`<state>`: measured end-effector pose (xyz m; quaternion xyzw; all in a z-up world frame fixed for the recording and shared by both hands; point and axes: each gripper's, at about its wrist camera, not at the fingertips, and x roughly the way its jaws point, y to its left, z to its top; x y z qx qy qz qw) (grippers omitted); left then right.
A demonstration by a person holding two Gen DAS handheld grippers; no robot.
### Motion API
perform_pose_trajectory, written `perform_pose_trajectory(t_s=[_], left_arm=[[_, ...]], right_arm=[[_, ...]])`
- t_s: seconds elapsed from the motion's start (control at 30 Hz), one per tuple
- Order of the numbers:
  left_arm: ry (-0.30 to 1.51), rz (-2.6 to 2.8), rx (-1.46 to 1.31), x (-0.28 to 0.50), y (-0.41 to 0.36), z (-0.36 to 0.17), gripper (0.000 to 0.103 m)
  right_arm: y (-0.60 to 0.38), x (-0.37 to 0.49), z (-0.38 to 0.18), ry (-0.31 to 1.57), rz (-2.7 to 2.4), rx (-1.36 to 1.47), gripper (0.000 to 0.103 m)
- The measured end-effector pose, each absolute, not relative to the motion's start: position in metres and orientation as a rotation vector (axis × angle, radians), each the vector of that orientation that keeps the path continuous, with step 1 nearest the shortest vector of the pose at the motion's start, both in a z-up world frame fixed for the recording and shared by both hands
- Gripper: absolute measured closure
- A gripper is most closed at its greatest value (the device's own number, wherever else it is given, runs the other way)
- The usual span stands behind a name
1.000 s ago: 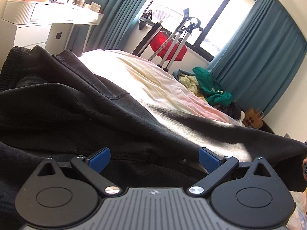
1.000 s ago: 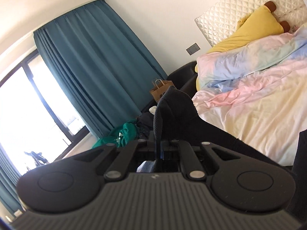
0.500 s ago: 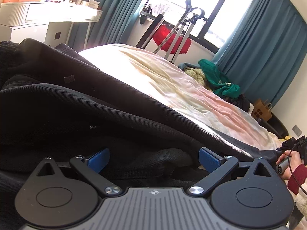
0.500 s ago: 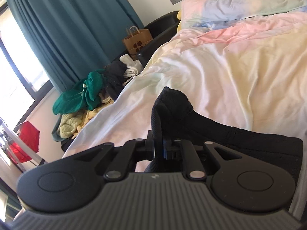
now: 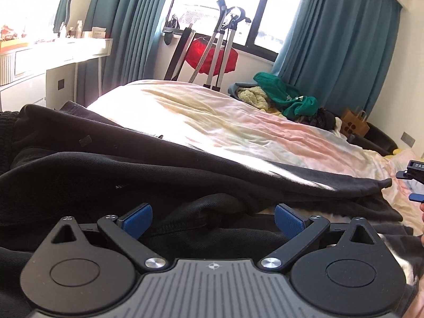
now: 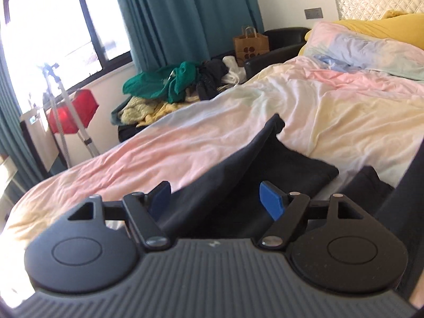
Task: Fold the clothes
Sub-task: 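Lower the trouser leg onto the folded trousers and open the right gripper, then grasp the black trouser fabric edge with the left gripper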
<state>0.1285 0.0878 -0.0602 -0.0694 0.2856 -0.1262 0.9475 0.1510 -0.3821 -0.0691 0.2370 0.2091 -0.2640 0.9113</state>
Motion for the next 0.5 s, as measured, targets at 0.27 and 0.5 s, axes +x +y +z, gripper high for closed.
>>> perform_pose_trajectory(t_s=[0.27,0.5], left_arm=[[0.483,-0.264,0.12,0.086,0.051,-0.052,0.003],[0.439,-0.306,0.312,0.103,0.002,-0.058,0.004]], right_arm=[[-0.31,0.058,-0.063,0.4,-0.344,0.531,0.027],[-0.327,0.053,-0.085,0.458,-0.39,0.628,0.027]])
